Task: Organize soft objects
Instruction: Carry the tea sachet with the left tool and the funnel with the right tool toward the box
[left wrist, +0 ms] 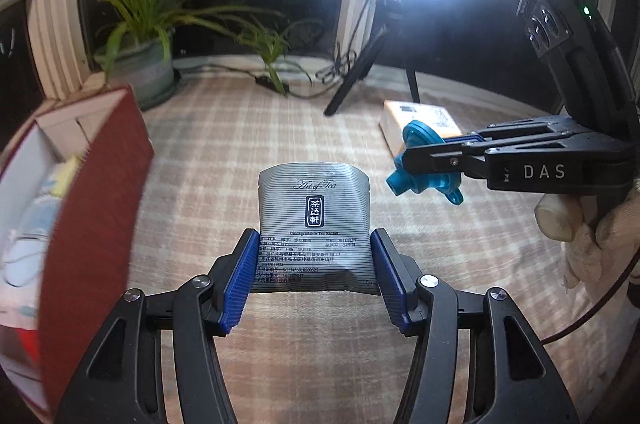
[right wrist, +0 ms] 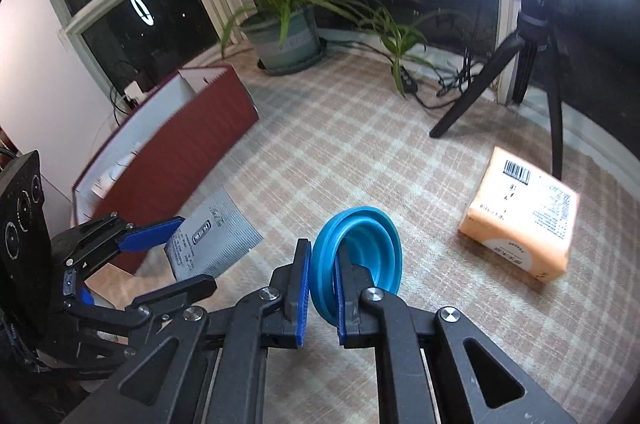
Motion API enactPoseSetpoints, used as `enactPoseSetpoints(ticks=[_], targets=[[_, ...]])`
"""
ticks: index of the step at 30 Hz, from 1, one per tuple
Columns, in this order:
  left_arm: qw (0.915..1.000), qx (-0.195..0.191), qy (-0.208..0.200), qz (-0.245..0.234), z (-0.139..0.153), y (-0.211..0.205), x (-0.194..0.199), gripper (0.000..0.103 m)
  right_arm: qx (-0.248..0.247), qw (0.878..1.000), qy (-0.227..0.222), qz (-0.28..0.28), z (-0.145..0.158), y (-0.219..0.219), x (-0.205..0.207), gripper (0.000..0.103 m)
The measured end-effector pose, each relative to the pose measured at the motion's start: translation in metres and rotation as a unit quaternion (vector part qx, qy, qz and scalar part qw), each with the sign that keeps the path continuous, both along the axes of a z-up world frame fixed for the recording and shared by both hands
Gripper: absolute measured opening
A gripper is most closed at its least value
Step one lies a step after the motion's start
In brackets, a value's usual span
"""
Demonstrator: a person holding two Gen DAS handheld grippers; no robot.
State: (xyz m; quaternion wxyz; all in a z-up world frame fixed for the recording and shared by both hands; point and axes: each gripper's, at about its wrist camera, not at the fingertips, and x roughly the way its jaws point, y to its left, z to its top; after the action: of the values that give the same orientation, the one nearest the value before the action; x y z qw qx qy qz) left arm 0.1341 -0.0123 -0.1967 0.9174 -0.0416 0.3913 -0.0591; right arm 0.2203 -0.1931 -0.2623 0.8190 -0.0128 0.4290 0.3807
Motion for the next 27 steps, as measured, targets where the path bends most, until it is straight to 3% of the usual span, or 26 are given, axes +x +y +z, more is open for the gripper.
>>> enactPoseSetpoints(ticks=[12,27], targets=[[0.9989,-0.001,-0.038,0.029,0.051,0.063,-0.039,0.056,0.013,0.999,-0.04,0.01,0.06,0.039,-0.034,0.01],[0.9956,0.021,-0.026,0.087,0.06,0.182,-0.073,0.056,0.026,0.997,-0.055,0.053,0.096,0.162,-0.05,0.01]])
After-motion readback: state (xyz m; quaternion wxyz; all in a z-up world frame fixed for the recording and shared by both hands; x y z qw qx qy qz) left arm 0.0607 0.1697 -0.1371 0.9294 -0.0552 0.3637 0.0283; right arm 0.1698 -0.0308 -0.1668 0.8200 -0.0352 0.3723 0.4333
